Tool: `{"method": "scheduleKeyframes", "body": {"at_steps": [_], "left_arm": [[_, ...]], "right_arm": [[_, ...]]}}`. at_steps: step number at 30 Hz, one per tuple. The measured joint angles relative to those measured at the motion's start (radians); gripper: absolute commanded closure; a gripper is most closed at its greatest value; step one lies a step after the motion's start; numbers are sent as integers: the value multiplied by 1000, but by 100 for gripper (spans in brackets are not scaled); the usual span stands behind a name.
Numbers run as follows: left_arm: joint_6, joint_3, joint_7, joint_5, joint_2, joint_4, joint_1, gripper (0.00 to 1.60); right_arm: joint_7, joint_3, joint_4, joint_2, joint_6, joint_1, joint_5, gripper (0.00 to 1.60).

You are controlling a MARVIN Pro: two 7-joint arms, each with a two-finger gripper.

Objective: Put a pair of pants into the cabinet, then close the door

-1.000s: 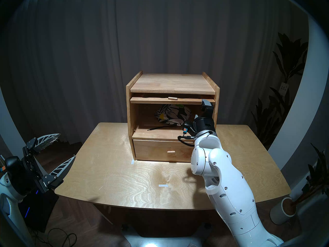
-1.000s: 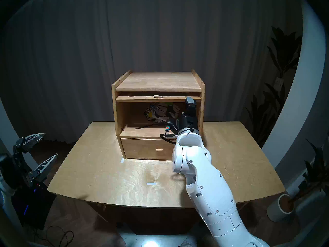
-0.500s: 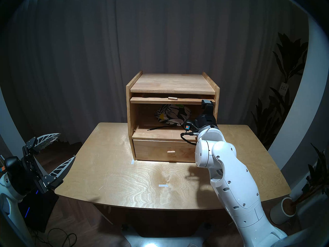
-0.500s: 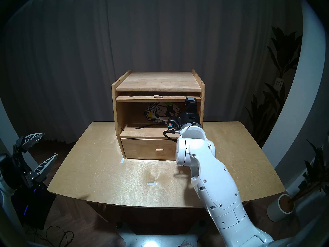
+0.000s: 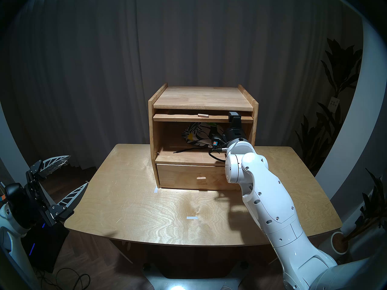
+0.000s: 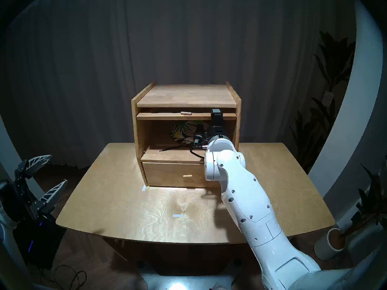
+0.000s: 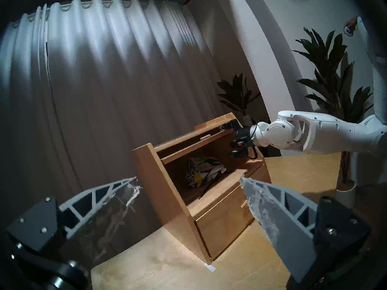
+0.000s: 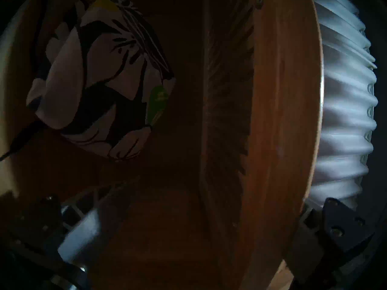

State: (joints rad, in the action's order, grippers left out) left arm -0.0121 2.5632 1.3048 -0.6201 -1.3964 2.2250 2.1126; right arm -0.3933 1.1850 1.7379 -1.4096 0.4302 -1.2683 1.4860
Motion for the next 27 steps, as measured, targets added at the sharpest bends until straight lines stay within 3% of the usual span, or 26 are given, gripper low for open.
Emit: {"method": "scheduleKeyframes", "body": {"at_steps": [1,2,3,4,8,27], "left_arm": [[0,0,0,0,0,0,0,0],[-1,0,0,0,0,0,0,0],[-1,0,0,0,0,0,0,0],[-1,0,0,0,0,0,0,0],[-2,1,0,0,0,0,-1,0],[-3,1,0,1,0,-1,-2,0]], "right_arm": [[21,5,-17,-8,-1,7,-12,0],[28,7,-24,-11,-1,9,-16,45],[38,10,-31,-15,-2,12,-22,148],[47,12,-35,-17,-3,14,-27,160],[98,26,-5,-25,-10,27,-40,160],[116,57,62,12,-12,-36,-100,160]]}}
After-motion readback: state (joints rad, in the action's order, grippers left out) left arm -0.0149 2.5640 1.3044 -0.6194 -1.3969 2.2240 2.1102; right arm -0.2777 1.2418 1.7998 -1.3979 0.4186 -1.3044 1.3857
